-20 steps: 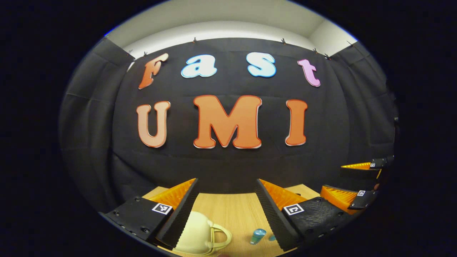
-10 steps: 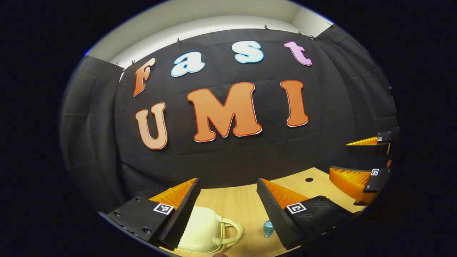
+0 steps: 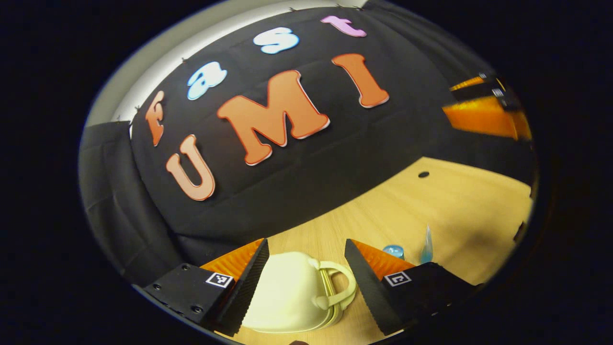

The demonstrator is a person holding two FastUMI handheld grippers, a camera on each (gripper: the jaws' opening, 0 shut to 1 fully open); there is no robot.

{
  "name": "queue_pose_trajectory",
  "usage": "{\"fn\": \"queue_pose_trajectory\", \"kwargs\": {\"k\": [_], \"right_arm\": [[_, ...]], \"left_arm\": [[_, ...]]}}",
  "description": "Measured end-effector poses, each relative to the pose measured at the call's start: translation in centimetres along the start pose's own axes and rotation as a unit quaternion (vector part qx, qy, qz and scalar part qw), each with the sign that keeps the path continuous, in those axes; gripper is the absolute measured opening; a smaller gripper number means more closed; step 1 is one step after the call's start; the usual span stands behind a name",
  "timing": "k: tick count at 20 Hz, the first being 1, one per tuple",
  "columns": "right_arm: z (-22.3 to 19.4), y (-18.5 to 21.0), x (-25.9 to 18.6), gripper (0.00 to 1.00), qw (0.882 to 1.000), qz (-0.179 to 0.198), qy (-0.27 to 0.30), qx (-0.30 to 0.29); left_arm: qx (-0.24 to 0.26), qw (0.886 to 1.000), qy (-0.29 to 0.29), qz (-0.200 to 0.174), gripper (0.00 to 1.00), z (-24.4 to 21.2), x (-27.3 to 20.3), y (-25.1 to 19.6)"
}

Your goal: First open the suitcase, pack the skin care products into it, and then close the suitcase.

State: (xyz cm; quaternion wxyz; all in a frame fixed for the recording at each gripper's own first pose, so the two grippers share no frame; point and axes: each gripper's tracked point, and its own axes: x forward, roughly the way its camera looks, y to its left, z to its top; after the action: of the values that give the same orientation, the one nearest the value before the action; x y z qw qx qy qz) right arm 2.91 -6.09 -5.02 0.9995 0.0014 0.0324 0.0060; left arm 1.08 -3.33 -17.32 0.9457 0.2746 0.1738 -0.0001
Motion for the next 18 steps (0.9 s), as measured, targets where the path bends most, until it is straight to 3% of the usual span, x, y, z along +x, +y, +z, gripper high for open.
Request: {"fn": "queue_pose_trajectory", "kwargs": {"k": [9,16,18], "right_arm": [[-0.3,-2.0,0.0,0.95,0.999,-0.042,0.010,-0.003],[-1.3,-2.6,-0.5,0.95,0.998,-0.055,0.020,-0.003],[-1.4,-2.7,-0.6,0.95,0.998,-0.058,0.021,-0.003]], "left_arm": [[0.120,0.991,0.054,-0.038,0.98,-7.6,3.9,-3.7],[0.217,0.971,0.075,-0.064,0.97,-12.1,4.7,-5.4],[0.252,0.962,0.077,-0.069,0.92,-13.2,4.9,-5.8]]}}
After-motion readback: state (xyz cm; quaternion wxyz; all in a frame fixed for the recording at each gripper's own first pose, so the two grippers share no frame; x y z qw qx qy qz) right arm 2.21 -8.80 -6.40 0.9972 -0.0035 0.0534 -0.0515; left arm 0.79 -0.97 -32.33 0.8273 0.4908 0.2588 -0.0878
